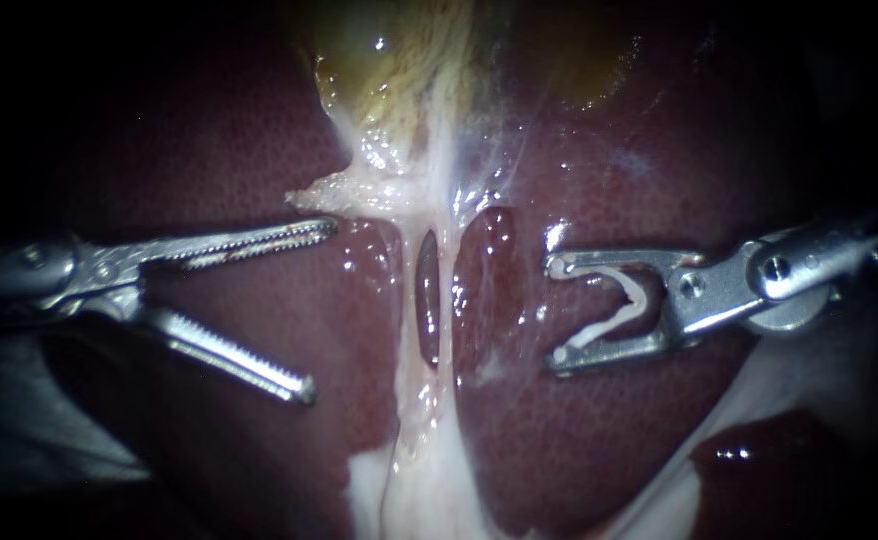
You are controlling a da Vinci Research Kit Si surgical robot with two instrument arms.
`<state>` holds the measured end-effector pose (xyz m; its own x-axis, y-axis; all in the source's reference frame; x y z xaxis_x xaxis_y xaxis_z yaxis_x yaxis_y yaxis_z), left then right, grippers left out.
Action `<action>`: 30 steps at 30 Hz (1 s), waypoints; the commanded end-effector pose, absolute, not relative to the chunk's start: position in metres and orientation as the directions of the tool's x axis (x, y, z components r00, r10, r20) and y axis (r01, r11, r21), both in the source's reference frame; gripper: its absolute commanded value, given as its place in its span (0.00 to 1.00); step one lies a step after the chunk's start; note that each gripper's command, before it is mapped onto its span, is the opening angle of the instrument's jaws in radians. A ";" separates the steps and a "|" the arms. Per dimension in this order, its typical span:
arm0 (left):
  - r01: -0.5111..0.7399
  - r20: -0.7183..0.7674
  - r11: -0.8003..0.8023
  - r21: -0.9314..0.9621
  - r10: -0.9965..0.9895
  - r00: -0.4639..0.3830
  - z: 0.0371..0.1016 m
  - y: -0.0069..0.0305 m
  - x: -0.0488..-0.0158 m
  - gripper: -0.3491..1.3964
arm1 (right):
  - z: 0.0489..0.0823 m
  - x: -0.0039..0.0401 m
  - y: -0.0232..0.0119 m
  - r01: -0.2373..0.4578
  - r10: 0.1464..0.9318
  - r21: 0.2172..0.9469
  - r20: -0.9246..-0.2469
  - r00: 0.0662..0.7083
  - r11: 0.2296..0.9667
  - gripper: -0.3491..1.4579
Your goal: Grabbing gallbladder
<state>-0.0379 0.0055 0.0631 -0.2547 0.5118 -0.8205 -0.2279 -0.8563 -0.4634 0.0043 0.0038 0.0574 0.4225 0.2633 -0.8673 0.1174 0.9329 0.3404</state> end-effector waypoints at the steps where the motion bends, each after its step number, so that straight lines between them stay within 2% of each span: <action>1: -0.231 -0.813 -0.849 -0.475 0.524 -0.252 0.0630 0.0055 -0.0378 0.85 | 0.0574 0.0043 0.0038 0.117 0.263 0.340 -0.867 0.422 0.933 0.47; 5: -0.237 -0.803 -0.838 -0.492 0.542 -0.249 0.0630 0.0063 -0.0377 0.83 | 0.0573 0.0043 0.0038 0.117 0.263 0.340 -0.867 0.422 0.933 0.47; 10: -0.297 -0.786 -0.816 -0.496 0.567 -0.245 0.0628 0.0092 -0.0369 0.84 | 0.0573 0.0043 0.0038 0.118 0.263 0.340 -0.867 0.422 0.933 0.47; 16: -0.343 -0.747 -0.798 -0.495 0.593 -0.301 0.0640 0.0120 -0.0365 0.83 | 0.0573 0.0043 0.0038 0.118 0.263 0.340 -0.867 0.422 0.933 0.47; 24: -0.382 -0.684 -0.747 -0.544 0.658 -0.315 0.0673 0.0122 -0.0368 0.75 | 0.0573 0.0043 0.0037 0.118 0.263 0.340 -0.868 0.422 0.933 0.47; 30: -0.397 -0.614 -0.699 -0.595 0.714 -0.336 0.0688 0.0109 -0.0367 0.63 | 0.0572 0.0043 0.0037 0.118 0.263 0.340 -0.868 0.422 0.933 0.47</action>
<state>-0.0367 0.0108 0.0688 -0.3413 0.7172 -0.6076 -0.3960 -0.6959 -0.5990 0.0043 0.0037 0.0572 0.4220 0.2631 -0.8676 0.1180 0.9329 0.3403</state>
